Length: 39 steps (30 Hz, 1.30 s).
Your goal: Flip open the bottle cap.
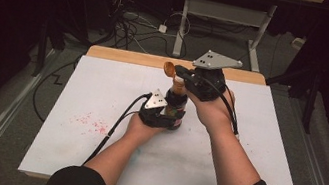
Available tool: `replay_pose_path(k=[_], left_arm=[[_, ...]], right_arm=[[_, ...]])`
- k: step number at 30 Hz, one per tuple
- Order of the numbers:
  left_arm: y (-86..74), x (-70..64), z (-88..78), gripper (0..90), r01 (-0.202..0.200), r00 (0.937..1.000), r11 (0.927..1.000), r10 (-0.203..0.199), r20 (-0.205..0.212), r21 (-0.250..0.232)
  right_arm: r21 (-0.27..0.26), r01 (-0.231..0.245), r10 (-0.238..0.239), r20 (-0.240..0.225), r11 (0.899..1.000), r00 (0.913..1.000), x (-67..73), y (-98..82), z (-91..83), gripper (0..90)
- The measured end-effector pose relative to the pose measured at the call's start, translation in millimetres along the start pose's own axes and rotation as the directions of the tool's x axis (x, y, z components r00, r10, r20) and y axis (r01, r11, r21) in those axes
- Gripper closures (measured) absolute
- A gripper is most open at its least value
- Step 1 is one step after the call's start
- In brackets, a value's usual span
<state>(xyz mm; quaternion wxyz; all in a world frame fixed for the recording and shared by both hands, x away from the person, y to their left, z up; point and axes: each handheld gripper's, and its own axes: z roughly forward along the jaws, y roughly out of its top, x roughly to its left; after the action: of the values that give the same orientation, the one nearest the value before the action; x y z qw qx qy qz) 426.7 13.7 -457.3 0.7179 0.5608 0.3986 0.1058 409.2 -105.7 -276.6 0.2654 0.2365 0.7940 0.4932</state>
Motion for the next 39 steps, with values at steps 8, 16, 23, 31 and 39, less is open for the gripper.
replay_pose_path(k=[8, 16, 23, 31, 39], left_arm=[[-0.1, -0.2, 0.0, 29.0, 0.002, 1.0000, 1.0000, -0.002, -0.001, -0.002], [-0.2, 0.2, 0.1, 28.9, 0.005, 1.0000, 1.0000, -0.005, 0.000, -0.005], [0.2, -0.2, -0.3, 28.8, 0.005, 1.0000, 1.0000, -0.005, -0.001, -0.002], [0.8, -0.2, -0.6, 28.6, 0.004, 1.0000, 1.0000, -0.003, -0.003, 0.005], [1.7, -0.4, 0.6, 28.3, 0.007, 0.9999, 0.9999, -0.007, -0.008, 0.012]], right_arm=[[-0.010, 0.000, 0.000, -0.008, 1.000, 1.0000, 1.9, 2.3, 0.0, 90.0], [-0.032, -0.022, 0.022, 0.001, 0.999, 0.9997, -7.1, -4.3, -14.2, 90.0], [-0.030, -0.053, 0.053, 0.022, 0.998, 0.9983, -19.2, -19.7, -26.9, 90.0], [-0.001, -0.079, 0.079, 0.041, 0.997, 0.9961, -27.4, -50.8, -32.1, 90.0], [0.034, -0.129, 0.128, 0.037, 0.991, 0.9911, -32.1, -95.5, -26.8, 81.0]])
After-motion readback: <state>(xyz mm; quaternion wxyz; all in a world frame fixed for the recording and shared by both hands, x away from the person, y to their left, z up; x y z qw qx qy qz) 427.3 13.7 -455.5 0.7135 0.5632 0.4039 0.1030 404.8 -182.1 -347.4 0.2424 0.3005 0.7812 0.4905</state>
